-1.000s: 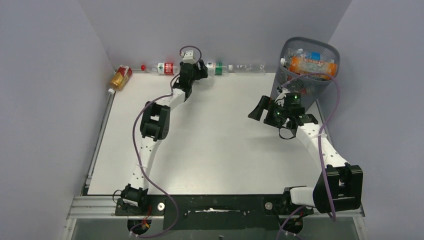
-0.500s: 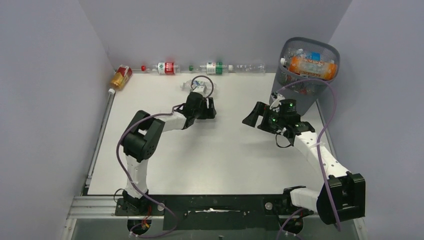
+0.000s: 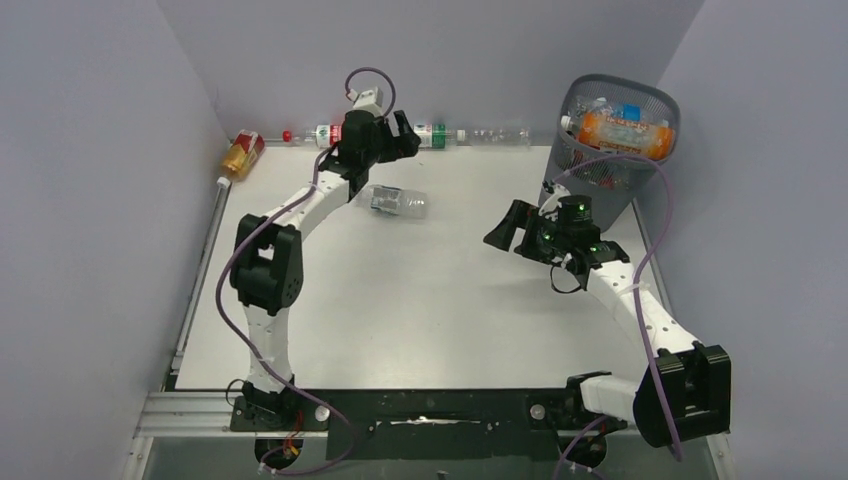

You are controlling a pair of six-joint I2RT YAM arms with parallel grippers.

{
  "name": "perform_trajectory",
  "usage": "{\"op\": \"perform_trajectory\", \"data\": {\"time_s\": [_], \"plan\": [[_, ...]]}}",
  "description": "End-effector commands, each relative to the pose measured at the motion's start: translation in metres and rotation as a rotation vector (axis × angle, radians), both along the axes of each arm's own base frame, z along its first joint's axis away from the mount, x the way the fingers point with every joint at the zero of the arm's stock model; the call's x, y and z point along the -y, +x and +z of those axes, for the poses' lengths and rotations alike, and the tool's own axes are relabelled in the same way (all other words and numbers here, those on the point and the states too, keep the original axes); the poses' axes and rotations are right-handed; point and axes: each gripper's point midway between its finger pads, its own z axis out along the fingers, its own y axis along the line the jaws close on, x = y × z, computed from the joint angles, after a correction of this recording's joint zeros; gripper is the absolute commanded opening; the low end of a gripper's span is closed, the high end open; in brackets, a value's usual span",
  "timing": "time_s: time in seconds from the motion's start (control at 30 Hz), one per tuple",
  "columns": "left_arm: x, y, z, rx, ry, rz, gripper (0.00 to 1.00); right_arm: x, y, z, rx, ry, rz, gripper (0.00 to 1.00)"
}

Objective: Put the plastic bottles in the bin
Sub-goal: Move the plastic bottle to the center of the board.

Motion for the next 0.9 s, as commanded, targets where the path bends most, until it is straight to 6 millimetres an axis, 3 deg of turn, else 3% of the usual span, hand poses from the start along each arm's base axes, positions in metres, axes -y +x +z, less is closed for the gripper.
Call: {"op": "perform_trajectory", "data": {"time_s": [0.0, 0.17, 0.27, 0.37, 0.53, 0.73, 0.87], "plan": [[-0.016, 0.036, -0.061, -0.148, 0.023, 0.012, 0.86, -0.006, 0.017, 0.025, 0.084, 0.007, 0.004, 0.98], [-0.015, 0.043, -0.099, -0.227, 0.056, 0.001, 0.86, -0.008, 0.016, 0.018, 0.070, -0.010, 0.014, 0.98], [-0.011, 0.028, -0.117, -0.263, 0.071, -0.019, 0.86, -0.009, 0.015, 0.018, 0.069, -0.009, 0.019, 0.98], [-0.004, 0.007, -0.121, -0.282, 0.090, -0.052, 0.84, -0.009, 0.014, 0.018, 0.073, -0.007, 0.021, 0.98], [0.016, -0.041, -0.113, -0.279, 0.112, -0.117, 0.81, -0.012, 0.010, 0.017, 0.079, -0.004, 0.025, 0.98], [0.048, -0.104, -0.082, -0.248, 0.095, -0.234, 0.81, -0.019, 0.003, 0.004, 0.062, 0.009, 0.040, 0.98], [0.036, -0.129, -0.066, -0.227, 0.081, -0.220, 0.81, -0.030, -0.002, 0.003, 0.060, 0.032, 0.056, 0.98]]}}
